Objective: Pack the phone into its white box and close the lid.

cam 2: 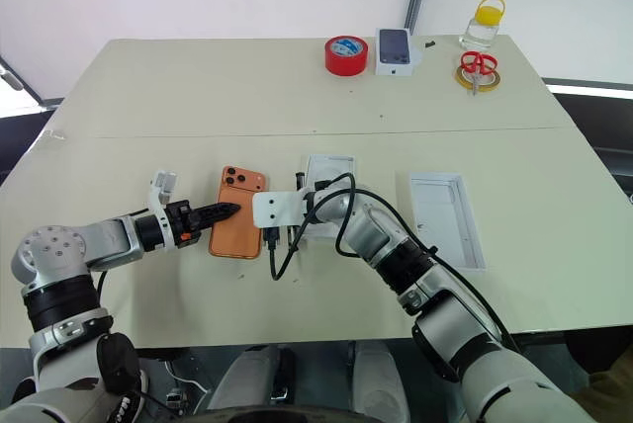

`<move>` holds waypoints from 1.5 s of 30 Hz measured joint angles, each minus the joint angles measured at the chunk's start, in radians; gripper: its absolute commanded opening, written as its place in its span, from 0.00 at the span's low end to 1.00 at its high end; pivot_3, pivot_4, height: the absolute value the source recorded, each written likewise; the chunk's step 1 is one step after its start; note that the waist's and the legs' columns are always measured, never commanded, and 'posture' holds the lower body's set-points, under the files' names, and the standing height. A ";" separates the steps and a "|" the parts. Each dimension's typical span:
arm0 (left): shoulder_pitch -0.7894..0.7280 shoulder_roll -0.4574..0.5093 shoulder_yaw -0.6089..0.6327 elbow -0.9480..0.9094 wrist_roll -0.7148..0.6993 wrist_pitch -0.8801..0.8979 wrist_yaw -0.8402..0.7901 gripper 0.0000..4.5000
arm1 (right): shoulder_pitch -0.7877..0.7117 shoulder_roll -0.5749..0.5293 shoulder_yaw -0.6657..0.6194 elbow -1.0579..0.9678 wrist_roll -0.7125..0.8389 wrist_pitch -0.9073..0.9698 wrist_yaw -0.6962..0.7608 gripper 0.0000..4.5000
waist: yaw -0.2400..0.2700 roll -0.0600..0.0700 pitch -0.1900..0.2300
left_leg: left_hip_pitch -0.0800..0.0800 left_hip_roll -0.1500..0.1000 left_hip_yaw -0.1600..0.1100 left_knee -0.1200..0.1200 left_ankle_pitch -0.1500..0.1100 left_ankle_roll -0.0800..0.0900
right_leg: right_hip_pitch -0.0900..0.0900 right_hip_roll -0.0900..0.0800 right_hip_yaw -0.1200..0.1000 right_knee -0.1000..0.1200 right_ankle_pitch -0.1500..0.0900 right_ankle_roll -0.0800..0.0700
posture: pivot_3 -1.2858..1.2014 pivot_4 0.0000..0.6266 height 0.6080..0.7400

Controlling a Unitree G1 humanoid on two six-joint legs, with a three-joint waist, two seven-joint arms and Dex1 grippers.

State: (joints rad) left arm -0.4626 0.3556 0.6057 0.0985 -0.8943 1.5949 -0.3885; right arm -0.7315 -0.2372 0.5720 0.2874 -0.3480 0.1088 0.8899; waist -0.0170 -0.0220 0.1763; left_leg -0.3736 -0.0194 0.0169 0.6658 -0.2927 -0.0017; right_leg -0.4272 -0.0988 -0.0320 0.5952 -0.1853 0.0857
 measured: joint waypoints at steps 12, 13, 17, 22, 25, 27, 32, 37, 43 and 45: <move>0.077 0.021 -0.035 -0.021 -0.010 -0.119 -0.098 0.00 | 0.019 0.007 -0.168 -0.026 0.203 0.080 0.048 0.11 | -0.001 -0.002 0.002 | -0.001 0.001 0.000 -0.001 0.000 0.000 | -0.001 -0.001 0.000 -0.001 0.000 -0.001 | 0.52 0.24 1.00; 0.097 0.020 -0.051 -0.047 -0.011 -0.150 -0.115 0.00 | 0.023 -0.004 -0.205 -0.036 0.248 0.096 0.068 0.18 | 0.000 -0.002 0.002 | -0.001 0.000 0.000 -0.001 0.000 0.000 | -0.001 -0.001 0.000 -0.001 -0.001 -0.002 | 0.52 0.24 1.00; 0.138 0.018 -0.079 -0.097 -0.024 -0.229 -0.144 0.00 | 0.099 -0.078 -0.299 -0.126 0.373 0.133 0.141 0.63 | 0.004 -0.002 0.002 | -0.001 0.001 0.000 -0.001 -0.001 0.000 | -0.001 -0.004 0.000 -0.001 -0.002 -0.003 | 0.52 0.24 1.00; 0.130 0.009 -0.055 -0.078 -0.065 -0.228 -0.112 0.00 | 0.247 -0.237 -0.325 -0.303 0.452 0.127 0.240 0.63 | 0.005 -0.002 0.004 | -0.003 0.000 0.001 -0.001 -0.001 0.002 | -0.002 -0.002 -0.001 -0.002 -0.002 -0.003 | 0.52 0.24 1.00; 0.127 0.007 -0.042 -0.072 -0.082 -0.223 -0.092 0.00 | 0.354 -0.344 -0.342 -0.377 0.475 0.105 0.287 0.63 | 0.007 -0.005 0.005 | -0.003 0.000 0.002 -0.001 -0.001 0.003 | -0.002 -0.002 -0.001 -0.003 -0.002 -0.002 | 0.52 0.24 1.00; 0.126 0.008 -0.042 -0.066 -0.083 -0.224 -0.086 0.00 | 0.389 -0.370 -0.345 -0.391 0.478 0.082 0.294 0.63 | 0.003 -0.005 0.006 | -0.003 0.000 0.003 -0.001 -0.001 0.003 | -0.002 -0.002 0.000 -0.003 -0.002 -0.002 | 0.52 0.24 1.00; 0.112 0.008 -0.062 -0.051 -0.084 -0.226 -0.086 0.00 | 0.407 -0.370 -0.336 -0.402 0.464 0.006 0.271 0.63 | 0.006 -0.007 0.007 | -0.003 0.002 0.002 -0.001 -0.001 0.003 | -0.002 0.000 0.000 -0.004 -0.002 -0.002 | 0.52 0.24 1.00; 0.082 0.020 -0.081 -0.021 -0.084 -0.226 -0.086 0.00 | 0.405 -0.350 -0.304 -0.371 0.433 -0.014 0.228 0.63 | 0.009 -0.008 0.008 | -0.003 0.001 0.002 0.000 -0.001 0.003 | -0.002 -0.001 0.000 -0.004 -0.002 -0.002 | 0.52 0.24 1.00; 0.065 0.047 -0.086 -0.010 -0.083 -0.230 -0.086 0.00 | 0.405 -0.350 -0.302 -0.351 0.427 -0.027 0.211 0.33 | 0.007 -0.009 0.008 | -0.004 0.001 0.002 0.000 -0.001 0.003 | -0.002 -0.001 0.000 -0.004 -0.002 -0.002 | 0.52 0.24 1.00; 0.065 0.046 -0.095 -0.010 -0.083 -0.230 -0.086 0.00 | 0.405 -0.350 -0.298 -0.341 0.418 -0.026 0.207 0.10 | 0.008 -0.009 0.008 | -0.004 0.001 0.002 0.000 -0.001 0.003 | -0.002 -0.001 0.000 -0.004 -0.002 -0.002 | 0.52 0.24 1.00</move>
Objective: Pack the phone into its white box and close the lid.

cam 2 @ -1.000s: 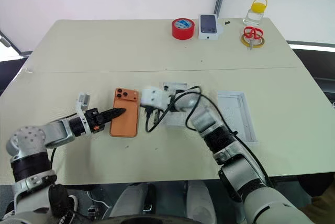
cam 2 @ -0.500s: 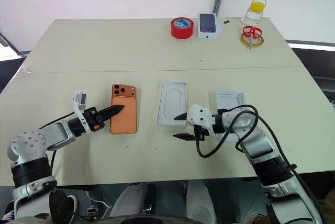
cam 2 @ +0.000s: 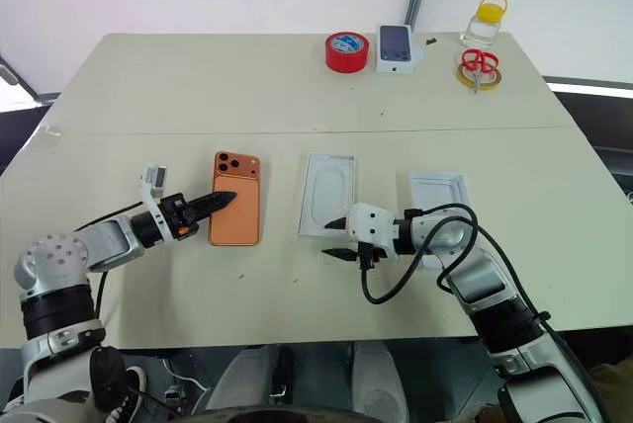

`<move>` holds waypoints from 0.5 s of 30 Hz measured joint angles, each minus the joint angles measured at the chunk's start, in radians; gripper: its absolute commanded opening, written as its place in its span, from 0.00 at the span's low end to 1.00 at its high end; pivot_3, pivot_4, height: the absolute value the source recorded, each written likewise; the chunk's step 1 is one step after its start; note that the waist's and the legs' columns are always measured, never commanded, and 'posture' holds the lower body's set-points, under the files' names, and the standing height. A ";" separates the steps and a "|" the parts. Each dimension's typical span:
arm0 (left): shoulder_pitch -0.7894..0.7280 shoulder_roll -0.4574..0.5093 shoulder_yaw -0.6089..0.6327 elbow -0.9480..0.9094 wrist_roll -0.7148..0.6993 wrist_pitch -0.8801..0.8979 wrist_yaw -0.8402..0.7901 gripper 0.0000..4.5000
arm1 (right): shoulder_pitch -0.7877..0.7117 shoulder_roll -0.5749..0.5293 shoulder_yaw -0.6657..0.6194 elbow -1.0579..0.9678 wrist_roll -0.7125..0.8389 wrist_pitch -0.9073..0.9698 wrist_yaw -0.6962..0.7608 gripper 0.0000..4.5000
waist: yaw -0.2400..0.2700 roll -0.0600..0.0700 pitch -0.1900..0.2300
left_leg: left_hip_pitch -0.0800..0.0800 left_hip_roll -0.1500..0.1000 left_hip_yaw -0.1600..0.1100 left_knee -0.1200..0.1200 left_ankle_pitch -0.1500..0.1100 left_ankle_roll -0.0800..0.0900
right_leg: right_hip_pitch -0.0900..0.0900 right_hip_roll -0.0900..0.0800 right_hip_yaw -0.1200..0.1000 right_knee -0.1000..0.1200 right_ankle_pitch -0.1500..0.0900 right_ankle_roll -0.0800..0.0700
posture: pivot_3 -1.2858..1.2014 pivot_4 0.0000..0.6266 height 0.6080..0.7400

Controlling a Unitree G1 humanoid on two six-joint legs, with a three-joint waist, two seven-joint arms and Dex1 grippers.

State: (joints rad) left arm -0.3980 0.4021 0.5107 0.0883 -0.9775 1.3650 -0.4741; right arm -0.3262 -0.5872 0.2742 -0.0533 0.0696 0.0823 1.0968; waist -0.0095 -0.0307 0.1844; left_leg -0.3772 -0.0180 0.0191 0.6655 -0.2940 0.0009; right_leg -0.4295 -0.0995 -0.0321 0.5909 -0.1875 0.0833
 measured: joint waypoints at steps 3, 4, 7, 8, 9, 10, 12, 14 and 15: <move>-0.001 -0.001 -0.009 0.000 -0.001 0.002 0.004 0.00 | -0.004 0.000 0.001 0.001 -0.009 -0.002 -0.003 0.01 | 0.000 0.000 0.000 | 0.000 0.000 0.000 0.000 0.000 0.000 | 0.000 0.000 0.000 0.000 0.000 0.000 | 0.52 0.24 1.00; -0.001 -0.002 -0.009 0.000 -0.007 0.006 0.010 0.00 | -0.004 0.002 0.002 0.001 -0.009 -0.001 -0.005 0.01 | 0.000 0.000 0.000 | 0.000 0.000 0.000 0.000 0.000 0.000 | 0.000 0.000 0.000 0.000 0.000 0.000 | 0.52 0.24 1.00; -0.019 -0.014 -0.002 0.002 -0.026 0.024 0.038 0.00 | -0.011 0.014 0.003 0.001 -0.006 0.015 -0.009 0.01 | 0.000 0.000 0.000 | 0.000 0.000 0.000 0.000 0.000 0.000 | 0.000 0.000 0.000 0.000 0.000 0.000 | 0.52 0.24 1.00; -0.048 -0.025 0.015 0.022 -0.039 0.033 0.060 0.00 | -0.021 0.023 0.003 0.001 -0.004 0.026 -0.010 0.01 | 0.000 0.000 0.001 | 0.000 0.000 0.000 0.000 0.000 0.000 | 0.000 0.000 0.000 0.000 0.000 0.000 | 0.52 0.24 1.00; -0.085 -0.031 0.038 0.040 -0.051 0.038 0.084 0.00 | -0.034 0.035 0.003 0.000 0.001 0.037 -0.013 0.01 | 0.001 -0.002 0.002 | 0.000 0.000 -0.001 0.000 0.001 -0.001 | 0.000 0.000 0.000 0.000 0.000 0.000 | 0.52 0.24 1.00; -0.121 -0.033 0.059 0.052 -0.066 0.042 0.104 0.00 | -0.049 0.050 0.003 -0.001 0.002 0.042 -0.019 0.01 | 0.001 -0.003 0.002 | 0.000 0.000 -0.001 0.000 0.001 -0.001 | 0.000 0.001 0.000 0.001 0.001 0.001 | 0.52 0.24 1.00; -0.202 -0.040 0.098 0.076 -0.098 0.055 0.155 0.00 | -0.083 0.077 0.019 0.000 -0.010 0.043 -0.040 0.01 | 0.000 -0.003 0.002 | 0.000 0.000 -0.001 0.000 0.001 -0.001 | 0.000 0.001 0.000 0.001 0.002 0.003 | 0.52 0.24 1.00; -0.271 -0.059 0.129 0.087 -0.144 0.070 0.197 0.00 | -0.113 0.105 0.043 0.007 -0.029 0.041 -0.058 0.01 | 0.000 -0.003 0.002 | 0.000 -0.001 -0.001 0.000 0.001 -0.001 | 0.000 0.000 0.000 0.001 0.002 0.003 | 0.52 0.24 1.00; -0.289 -0.070 0.136 0.088 -0.161 0.073 0.216 0.00 | -0.125 0.115 0.056 0.021 -0.042 0.038 -0.067 0.01 | -0.001 -0.003 0.002 | 0.000 -0.001 -0.001 0.000 0.001 -0.001 | 0.000 0.000 0.000 0.001 0.002 0.004 | 0.52 0.24 1.00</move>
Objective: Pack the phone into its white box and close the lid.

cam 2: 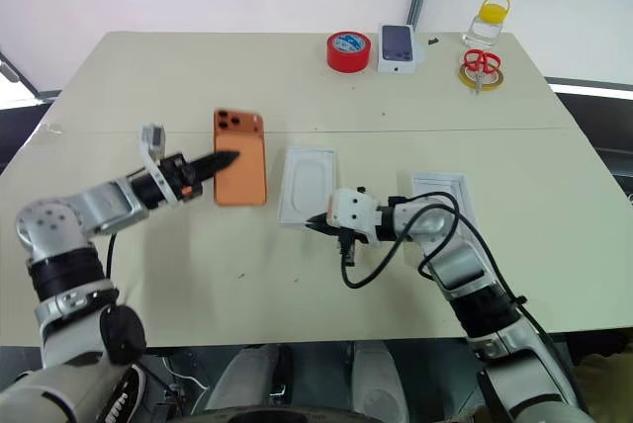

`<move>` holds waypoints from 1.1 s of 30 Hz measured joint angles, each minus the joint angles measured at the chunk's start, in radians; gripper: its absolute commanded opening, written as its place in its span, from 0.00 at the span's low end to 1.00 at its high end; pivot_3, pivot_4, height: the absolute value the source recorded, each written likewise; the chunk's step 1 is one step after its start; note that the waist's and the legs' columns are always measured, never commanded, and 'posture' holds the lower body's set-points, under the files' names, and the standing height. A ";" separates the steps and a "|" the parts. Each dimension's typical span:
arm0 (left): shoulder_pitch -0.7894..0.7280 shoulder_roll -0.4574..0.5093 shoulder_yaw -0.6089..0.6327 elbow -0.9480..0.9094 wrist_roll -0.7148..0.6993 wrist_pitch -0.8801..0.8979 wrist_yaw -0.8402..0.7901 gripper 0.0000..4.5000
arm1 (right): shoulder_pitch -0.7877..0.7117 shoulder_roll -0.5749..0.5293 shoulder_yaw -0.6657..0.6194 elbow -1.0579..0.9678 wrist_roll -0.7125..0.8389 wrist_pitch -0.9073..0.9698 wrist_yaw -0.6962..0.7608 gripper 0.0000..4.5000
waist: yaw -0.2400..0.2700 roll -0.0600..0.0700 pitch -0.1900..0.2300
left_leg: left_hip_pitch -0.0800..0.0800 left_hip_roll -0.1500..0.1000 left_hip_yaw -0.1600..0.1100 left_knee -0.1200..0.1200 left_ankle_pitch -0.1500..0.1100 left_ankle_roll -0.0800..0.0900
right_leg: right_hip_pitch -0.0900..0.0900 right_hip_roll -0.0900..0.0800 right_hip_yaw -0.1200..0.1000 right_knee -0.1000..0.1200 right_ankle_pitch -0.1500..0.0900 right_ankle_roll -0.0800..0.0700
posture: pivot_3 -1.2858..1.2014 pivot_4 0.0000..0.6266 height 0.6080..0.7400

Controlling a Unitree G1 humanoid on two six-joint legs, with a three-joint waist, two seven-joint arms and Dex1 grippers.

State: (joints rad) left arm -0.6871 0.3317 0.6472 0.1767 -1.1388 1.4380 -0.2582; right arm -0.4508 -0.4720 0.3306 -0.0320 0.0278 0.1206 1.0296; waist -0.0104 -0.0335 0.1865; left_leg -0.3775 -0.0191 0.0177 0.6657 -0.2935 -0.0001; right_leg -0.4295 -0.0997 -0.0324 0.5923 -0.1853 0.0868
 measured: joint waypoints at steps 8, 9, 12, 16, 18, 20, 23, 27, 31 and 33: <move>0.012 -0.050 -0.045 0.014 -0.016 0.007 0.070 0.00 | -0.039 0.083 0.029 0.058 -0.021 0.019 -0.039 0.20 | -0.002 0.000 0.000 | -0.002 0.000 0.001 0.000 0.003 -0.005 | -0.003 0.000 0.000 0.001 0.000 0.000 | 0.52 0.24 1.00; 0.020 -0.050 -0.052 0.019 -0.010 0.001 0.070 0.00 | -0.042 0.080 0.026 0.058 -0.014 0.020 -0.035 0.32 | -0.002 0.000 0.000 | -0.002 0.000 0.000 0.000 0.002 -0.004 | -0.003 0.000 0.000 0.001 0.000 0.000 | 0.52 0.24 1.00; 0.051 -0.051 -0.088 0.020 0.018 -0.031 0.055 0.00 | -0.028 0.061 0.017 0.044 0.021 0.045 -0.002 0.65 | 0.001 0.000 0.000 | -0.002 0.000 0.000 0.000 0.001 -0.002 | -0.002 0.000 0.000 0.002 0.000 0.000 | 0.52 0.24 1.00; 0.084 -0.058 -0.130 0.040 0.043 -0.054 0.015 0.00 | 0.006 0.035 -0.033 -0.030 0.119 0.093 0.036 0.65 | 0.001 0.000 0.000 | -0.002 0.000 0.000 0.000 0.001 -0.002 | -0.002 0.000 0.000 0.001 0.000 0.000 | 0.52 0.24 1.00; 0.078 -0.061 -0.150 0.054 0.049 -0.072 -0.002 0.00 | 0.002 0.006 -0.080 -0.054 0.154 0.107 0.039 0.65 | 0.002 0.000 0.000 | -0.002 0.000 0.000 0.000 0.001 -0.002 | -0.002 0.000 0.000 0.001 0.000 0.000 | 0.52 0.24 1.00; 0.071 -0.062 -0.163 0.068 0.063 -0.094 -0.015 0.00 | -0.001 -0.035 -0.113 -0.048 0.153 0.110 0.036 0.65 | 0.002 0.000 0.000 | -0.002 0.000 0.000 0.000 0.001 -0.001 | -0.002 0.000 0.000 0.001 0.000 -0.001 | 0.52 0.24 1.00; 0.063 -0.063 -0.182 0.092 0.080 -0.120 -0.033 0.00 | -0.002 -0.061 -0.132 0.006 0.129 0.081 0.011 0.65 | -0.001 0.000 0.000 | -0.002 0.000 0.000 0.000 0.001 -0.001 | -0.002 0.001 0.000 0.001 0.000 -0.001 | 0.52 0.24 1.00; 0.057 -0.090 -0.214 0.142 0.115 -0.140 -0.039 0.00 | -0.002 -0.060 -0.131 0.041 0.099 0.041 -0.021 0.65 | -0.001 0.000 0.000 | -0.002 0.000 0.001 0.000 0.001 -0.001 | -0.002 0.001 0.000 0.001 0.000 -0.001 | 0.52 0.24 1.00; 0.052 -0.112 -0.229 0.163 0.131 -0.154 -0.036 0.22 | -0.002 -0.054 -0.119 0.041 0.087 0.016 -0.039 0.66 | 0.000 0.000 0.000 | -0.003 0.000 0.001 0.000 0.001 -0.001 | -0.002 0.001 0.000 0.001 0.000 0.000 | 0.52 0.24 1.00; 0.043 -0.111 -0.230 0.165 0.131 -0.151 -0.036 0.39 | -0.002 -0.053 -0.114 0.041 0.083 0.010 -0.042 0.66 | 0.000 0.000 0.000 | -0.002 0.000 0.000 0.000 0.001 -0.001 | -0.002 0.001 0.000 0.001 0.000 0.000 | 0.52 0.24 1.00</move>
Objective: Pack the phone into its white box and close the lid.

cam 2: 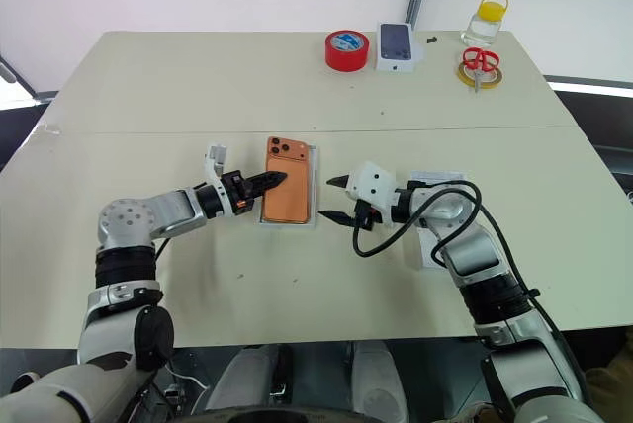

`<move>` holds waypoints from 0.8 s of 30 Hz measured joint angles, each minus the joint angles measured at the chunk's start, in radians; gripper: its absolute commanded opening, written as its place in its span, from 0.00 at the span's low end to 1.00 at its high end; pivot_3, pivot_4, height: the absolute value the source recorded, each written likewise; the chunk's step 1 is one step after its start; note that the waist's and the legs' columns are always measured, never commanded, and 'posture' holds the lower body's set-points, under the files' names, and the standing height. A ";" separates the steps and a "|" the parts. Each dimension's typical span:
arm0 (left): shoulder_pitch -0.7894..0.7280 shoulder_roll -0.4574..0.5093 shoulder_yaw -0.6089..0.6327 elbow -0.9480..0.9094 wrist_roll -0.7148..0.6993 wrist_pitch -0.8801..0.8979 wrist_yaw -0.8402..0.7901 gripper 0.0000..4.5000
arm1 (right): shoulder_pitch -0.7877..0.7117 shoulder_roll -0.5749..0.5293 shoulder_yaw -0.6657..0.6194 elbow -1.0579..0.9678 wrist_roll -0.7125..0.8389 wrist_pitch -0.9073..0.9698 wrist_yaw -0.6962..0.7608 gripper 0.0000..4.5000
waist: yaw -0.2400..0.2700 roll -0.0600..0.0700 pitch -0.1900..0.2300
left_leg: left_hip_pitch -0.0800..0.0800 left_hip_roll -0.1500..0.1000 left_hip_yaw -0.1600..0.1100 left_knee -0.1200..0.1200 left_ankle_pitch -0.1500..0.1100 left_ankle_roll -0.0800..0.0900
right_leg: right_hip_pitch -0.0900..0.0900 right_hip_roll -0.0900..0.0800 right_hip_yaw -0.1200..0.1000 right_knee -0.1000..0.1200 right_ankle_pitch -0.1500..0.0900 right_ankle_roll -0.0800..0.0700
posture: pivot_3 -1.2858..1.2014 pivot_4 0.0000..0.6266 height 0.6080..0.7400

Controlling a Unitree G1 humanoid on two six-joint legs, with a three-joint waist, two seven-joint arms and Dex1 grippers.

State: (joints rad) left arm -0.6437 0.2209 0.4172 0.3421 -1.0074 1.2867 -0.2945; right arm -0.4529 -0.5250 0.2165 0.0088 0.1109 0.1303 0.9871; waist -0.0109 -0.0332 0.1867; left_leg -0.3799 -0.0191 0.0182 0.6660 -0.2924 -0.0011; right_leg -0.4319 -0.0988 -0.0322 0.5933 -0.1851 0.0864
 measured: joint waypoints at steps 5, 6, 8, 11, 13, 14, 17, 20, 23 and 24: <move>-0.008 0.025 -0.043 -0.035 0.017 0.012 -0.024 0.60 | -0.001 0.000 0.003 0.001 0.006 0.002 0.006 0.66 | 0.000 0.000 0.000 | 0.001 0.000 0.000 0.000 0.000 0.000 | 0.001 0.000 0.000 0.000 0.000 0.000 | 0.52 0.24 1.00; -0.008 0.033 -0.047 -0.035 0.020 0.013 -0.026 0.60 | -0.002 0.000 0.003 0.003 0.009 0.002 0.006 0.66 | 0.000 0.000 0.000 | 0.001 0.000 0.000 0.000 0.000 0.000 | 0.001 0.000 0.000 0.000 0.000 0.000 | 0.52 0.24 1.00; -0.008 0.056 -0.052 -0.046 0.029 0.020 -0.027 0.60 | -0.002 0.000 0.003 0.009 0.012 0.003 0.008 0.66 | -0.002 0.000 0.000 | 0.001 0.000 0.000 0.000 0.000 0.000 | 0.001 0.000 0.000 0.000 0.000 0.000 | 0.52 0.24 1.00; -0.014 0.095 -0.065 -0.078 0.040 0.040 -0.027 0.60 | -0.003 0.001 0.003 0.017 0.013 0.003 0.008 0.66 | -0.001 0.000 0.000 | 0.001 0.000 0.000 0.000 0.000 0.000 | 0.001 0.000 0.000 0.000 0.000 0.000 | 0.52 0.24 1.00; -0.014 0.105 -0.066 -0.090 0.040 0.060 -0.027 0.60 | -0.006 0.005 0.004 0.018 0.012 0.002 0.008 0.66 | -0.001 0.000 0.000 | 0.001 0.000 0.000 0.000 0.000 0.000 | 0.001 0.000 0.000 0.000 0.000 0.000 | 0.52 0.24 1.00; -0.014 0.110 -0.072 -0.097 0.041 0.065 -0.027 0.60 | -0.008 0.008 0.005 0.018 0.012 0.002 0.007 0.66 | -0.001 0.000 0.000 | 0.001 0.000 0.000 0.000 0.000 0.000 | 0.001 0.000 0.000 0.000 0.000 0.000 | 0.52 0.24 1.00; -0.003 0.163 -0.130 -0.178 0.096 0.024 -0.039 0.60 | -0.018 0.024 0.007 0.027 0.012 0.001 0.003 0.66 | -0.001 0.000 0.000 | 0.001 0.000 0.000 0.000 0.000 0.000 | 0.001 0.000 0.000 0.000 0.000 0.000 | 0.52 0.24 1.00; 0.004 0.185 -0.150 -0.237 0.131 -0.021 -0.056 0.60 | -0.020 0.033 0.009 0.049 0.010 0.001 -0.003 0.66 | 0.001 0.000 0.000 | 0.001 0.000 0.000 0.000 0.000 0.000 | 0.001 0.000 0.000 0.000 0.000 0.000 | 0.52 0.24 1.00; 0.020 0.207 -0.160 -0.252 0.156 -0.048 -0.072 0.55 | -0.036 0.043 0.009 0.074 0.010 -0.005 -0.012 0.60 | 0.000 0.000 0.000 | 0.001 0.000 0.000 0.000 0.000 0.000 | 0.001 0.000 0.000 0.000 0.000 0.000 | 0.52 0.24 1.00; 0.033 0.223 -0.172 -0.265 0.176 -0.077 -0.088 0.48 | -0.047 0.046 0.008 0.088 0.010 -0.005 -0.020 0.54 | -0.001 0.000 0.000 | 0.001 0.000 0.000 0.000 0.000 0.000 | 0.001 0.000 0.000 0.000 0.000 0.000 | 0.52 0.24 1.00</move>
State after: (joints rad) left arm -0.6110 0.4443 0.2455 0.0766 -0.8318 1.2099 -0.3820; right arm -0.4997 -0.4788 0.2245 0.0966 0.1205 0.1254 0.9672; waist -0.0120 -0.0329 0.1868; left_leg -0.3787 -0.0188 0.0179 0.6658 -0.2924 -0.0014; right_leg -0.4313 -0.0988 -0.0317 0.5937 -0.1851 0.0861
